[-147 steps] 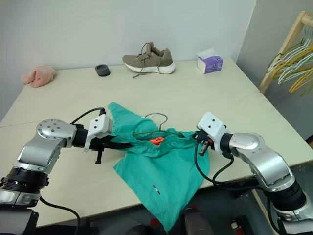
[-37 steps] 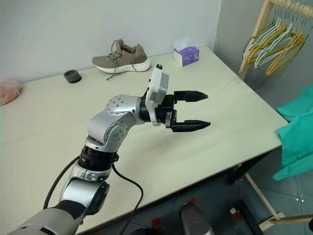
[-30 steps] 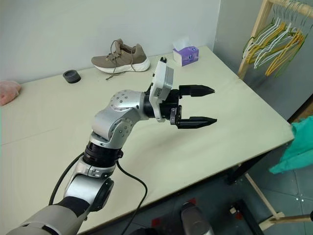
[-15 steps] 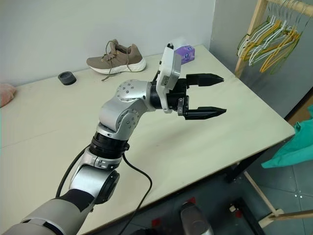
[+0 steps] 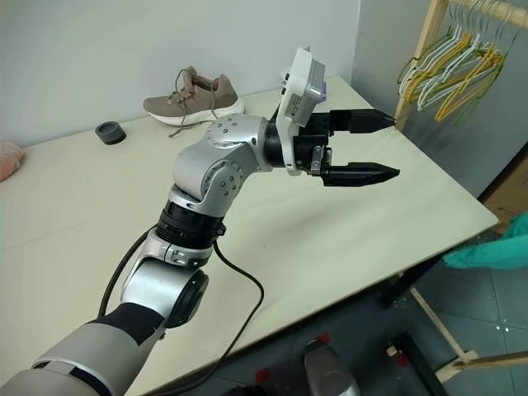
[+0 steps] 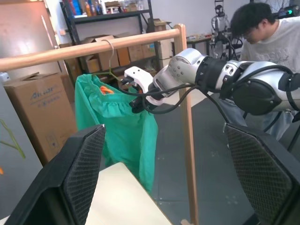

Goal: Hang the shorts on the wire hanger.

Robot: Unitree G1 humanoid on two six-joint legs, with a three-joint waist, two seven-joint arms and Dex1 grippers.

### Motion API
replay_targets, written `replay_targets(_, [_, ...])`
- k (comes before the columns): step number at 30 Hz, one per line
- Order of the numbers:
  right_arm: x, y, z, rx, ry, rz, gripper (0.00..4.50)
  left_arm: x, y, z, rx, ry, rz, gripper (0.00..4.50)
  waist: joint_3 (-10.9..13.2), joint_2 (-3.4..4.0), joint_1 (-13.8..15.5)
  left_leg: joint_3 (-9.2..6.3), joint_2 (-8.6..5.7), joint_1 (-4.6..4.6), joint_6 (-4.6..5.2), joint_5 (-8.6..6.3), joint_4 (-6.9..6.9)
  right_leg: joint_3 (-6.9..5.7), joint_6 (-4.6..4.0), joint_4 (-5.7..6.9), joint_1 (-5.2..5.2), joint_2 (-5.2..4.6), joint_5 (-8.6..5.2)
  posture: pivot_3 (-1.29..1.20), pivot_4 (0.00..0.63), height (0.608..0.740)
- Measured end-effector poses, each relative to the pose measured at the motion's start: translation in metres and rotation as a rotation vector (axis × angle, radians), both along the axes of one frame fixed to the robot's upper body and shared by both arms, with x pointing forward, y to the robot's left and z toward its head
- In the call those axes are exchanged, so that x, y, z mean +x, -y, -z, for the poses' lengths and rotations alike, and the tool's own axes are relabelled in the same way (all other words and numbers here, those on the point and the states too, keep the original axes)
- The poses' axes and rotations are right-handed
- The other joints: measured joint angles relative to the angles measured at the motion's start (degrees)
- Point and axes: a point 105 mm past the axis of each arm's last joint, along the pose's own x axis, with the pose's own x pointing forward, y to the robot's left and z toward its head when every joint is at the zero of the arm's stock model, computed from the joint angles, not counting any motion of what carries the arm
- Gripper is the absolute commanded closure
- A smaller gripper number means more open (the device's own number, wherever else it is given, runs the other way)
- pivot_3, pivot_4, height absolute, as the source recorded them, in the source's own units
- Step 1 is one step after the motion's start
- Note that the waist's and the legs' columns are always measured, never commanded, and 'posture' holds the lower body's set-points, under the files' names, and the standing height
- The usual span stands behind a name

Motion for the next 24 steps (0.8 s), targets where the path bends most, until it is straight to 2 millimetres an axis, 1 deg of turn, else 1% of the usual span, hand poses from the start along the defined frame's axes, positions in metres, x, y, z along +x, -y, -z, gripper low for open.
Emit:
replay_targets(5, [0.006, -0.007, -0.012, 0.005, 0.061, -0.018, 2.0, 0.003, 0.0, 0.001, 0.008, 0.009, -0.011, 0.19, 0.0, 0.0, 0.03, 0.0, 0.0, 0.0, 0.0, 0.0, 0.0, 0.0, 0.0, 0.0, 0.0, -0.01, 0.0, -0.42, 0.141, 0.74])
replay_targets(10, [0.008, -0.012, -0.03, -0.011, 0.149, -0.008, 0.23, 0.002, 0.0, 0.003, 0.021, 0.02, -0.006, 0.19, 0.0, 0.0, 0.08, -0.01, 0.0, -0.01, 0.0, 0.0, 0.0, -0.01, 0.01, 0.01, 0.0, -0.01, -0.01, -0.41, 0.139, 0.74])
replay_targets(11, [0.008, -0.013, -0.033, -0.028, 0.16, 0.0, 0.02, 0.002, 0.0, 0.003, 0.023, 0.022, -0.006, 0.19, 0.0, 0.0, 0.09, -0.01, 0.0, -0.01, 0.0, 0.0, 0.0, -0.01, 0.01, 0.01, 0.0, -0.01, -0.01, -0.41, 0.139, 0.74])
replay_targets(14, [0.002, -0.011, -0.04, -0.09, 0.164, 0.027, 0.02, 0.002, -0.001, 0.003, 0.026, 0.03, -0.009, 0.19, -0.01, 0.01, 0.16, 0.0, 0.0, -0.02, 0.0, 0.0, 0.01, -0.01, 0.02, 0.01, 0.0, -0.02, -0.01, -0.41, 0.138, 0.74])
replay_targets(18, [-0.004, -0.008, -0.052, -0.301, 0.143, 0.046, 0.02, 0.002, -0.003, 0.005, 0.028, 0.034, -0.017, 0.19, -0.03, 0.05, 0.16, 0.01, -0.01, -0.01, 0.0, 0.0, 0.01, 0.01, 0.03, 0.02, 0.0, -0.03, -0.01, -0.41, 0.137, 0.74])
replay_targets(22, [-0.005, -0.015, -0.076, -0.551, 0.159, 0.028, 0.02, 0.002, -0.003, 0.007, 0.029, 0.036, -0.019, 0.19, -0.04, 0.06, 0.09, 0.0, 0.01, 0.01, 0.0, 0.0, 0.0, 0.0, 0.03, 0.04, 0.0, -0.01, -0.01, -0.41, 0.137, 0.74])
replay_targets(24, [-0.002, -0.024, -0.084, -0.671, 0.159, -0.006, 0.02, 0.004, -0.006, 0.01, 0.033, 0.03, -0.03, 0.19, -0.04, 0.06, 0.07, 0.01, 0.01, 0.01, -0.01, 0.0, 0.01, 0.02, 0.04, 0.03, 0.0, -0.02, -0.02, -0.4, 0.137, 0.74])
